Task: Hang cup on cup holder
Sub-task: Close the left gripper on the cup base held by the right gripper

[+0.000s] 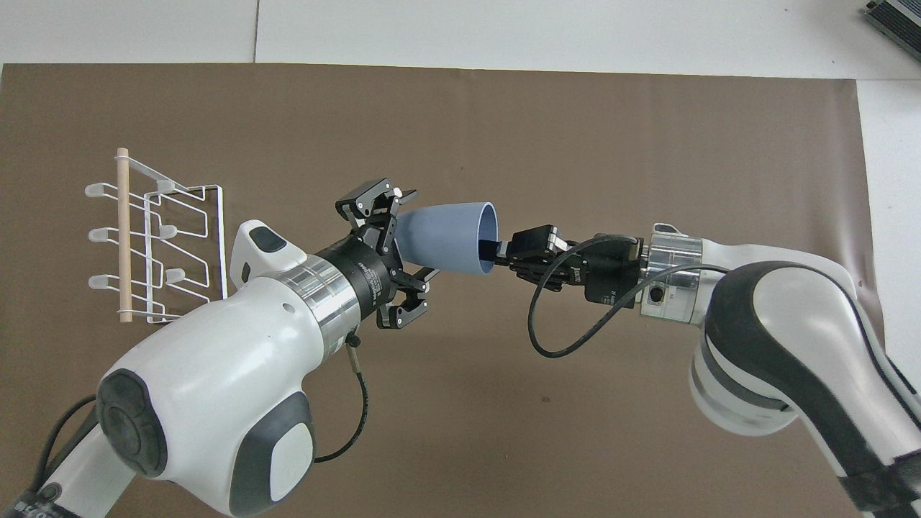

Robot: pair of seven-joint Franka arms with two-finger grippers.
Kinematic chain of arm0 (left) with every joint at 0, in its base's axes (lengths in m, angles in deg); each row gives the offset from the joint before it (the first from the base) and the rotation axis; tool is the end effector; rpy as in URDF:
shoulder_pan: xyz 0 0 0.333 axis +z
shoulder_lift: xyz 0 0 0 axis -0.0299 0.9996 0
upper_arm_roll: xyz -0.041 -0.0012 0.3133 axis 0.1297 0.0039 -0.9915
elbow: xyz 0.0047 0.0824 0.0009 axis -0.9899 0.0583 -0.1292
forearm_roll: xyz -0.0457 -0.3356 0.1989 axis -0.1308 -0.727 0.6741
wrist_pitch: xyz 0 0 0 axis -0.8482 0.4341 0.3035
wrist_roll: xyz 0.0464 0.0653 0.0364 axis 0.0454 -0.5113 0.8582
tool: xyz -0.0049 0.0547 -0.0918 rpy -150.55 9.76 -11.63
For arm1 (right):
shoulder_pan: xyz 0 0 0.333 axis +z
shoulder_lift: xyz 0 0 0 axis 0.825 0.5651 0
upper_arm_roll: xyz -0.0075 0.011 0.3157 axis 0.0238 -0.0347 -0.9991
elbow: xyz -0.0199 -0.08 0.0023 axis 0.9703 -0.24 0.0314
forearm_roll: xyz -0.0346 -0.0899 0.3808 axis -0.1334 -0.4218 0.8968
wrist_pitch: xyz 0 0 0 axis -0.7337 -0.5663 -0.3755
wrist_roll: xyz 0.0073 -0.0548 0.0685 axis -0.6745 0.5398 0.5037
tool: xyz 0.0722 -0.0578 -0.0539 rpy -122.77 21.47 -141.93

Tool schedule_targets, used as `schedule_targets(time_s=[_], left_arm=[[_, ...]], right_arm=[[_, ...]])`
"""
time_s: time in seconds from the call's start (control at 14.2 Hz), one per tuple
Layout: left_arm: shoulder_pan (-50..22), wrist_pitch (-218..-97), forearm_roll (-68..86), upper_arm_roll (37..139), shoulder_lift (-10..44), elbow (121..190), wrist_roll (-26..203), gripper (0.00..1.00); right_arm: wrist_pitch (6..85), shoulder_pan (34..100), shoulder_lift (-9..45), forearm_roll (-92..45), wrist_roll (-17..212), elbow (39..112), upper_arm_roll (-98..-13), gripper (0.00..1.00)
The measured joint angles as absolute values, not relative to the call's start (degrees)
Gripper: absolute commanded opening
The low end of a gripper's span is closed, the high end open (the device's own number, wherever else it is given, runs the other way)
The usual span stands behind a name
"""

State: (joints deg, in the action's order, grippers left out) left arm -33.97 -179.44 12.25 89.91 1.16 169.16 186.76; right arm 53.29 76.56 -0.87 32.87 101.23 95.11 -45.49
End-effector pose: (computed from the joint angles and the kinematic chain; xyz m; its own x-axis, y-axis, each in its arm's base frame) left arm 0.4590 -0.3285 0.5402 0.0865 0.8270 -0.5555 0.8686 0.2105 0.4486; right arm 0.5149 0.2073 0.4673 0.9441 -0.2679 -0.1919 -0.2635 -0.2643 -0.9277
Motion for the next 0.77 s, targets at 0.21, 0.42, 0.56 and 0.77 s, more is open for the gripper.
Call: schedule_targets(time_s=[0.21, 0.42, 0.56, 0.77], left_arm=[[-34.0, -180.7, 12.2, 89.8, 2.5, 169.0, 186.8, 1.00], [-34.0, -181.0, 12.2, 89.6, 3.0, 168.9, 186.7, 0.89], [-34.0, -181.0, 12.2, 89.7, 3.0, 168.9, 186.6, 0.65], [-34.3, -180.9, 12.3, 89.8, 3.3, 168.9, 186.4, 0.32]], right_arm=[[53.3, 76.6, -0.9, 32.9, 101.2, 95.2, -45.5, 0.00], [53.3, 76.6, -0.9, 32.9, 101.2, 95.2, -45.5, 0.00], [53.3, 76.6, -0.9, 32.9, 101.2, 95.2, -45.5, 0.00], [53.9, 76.5, -1.1, 32.9, 101.2, 95.2, -45.4, 0.00]])
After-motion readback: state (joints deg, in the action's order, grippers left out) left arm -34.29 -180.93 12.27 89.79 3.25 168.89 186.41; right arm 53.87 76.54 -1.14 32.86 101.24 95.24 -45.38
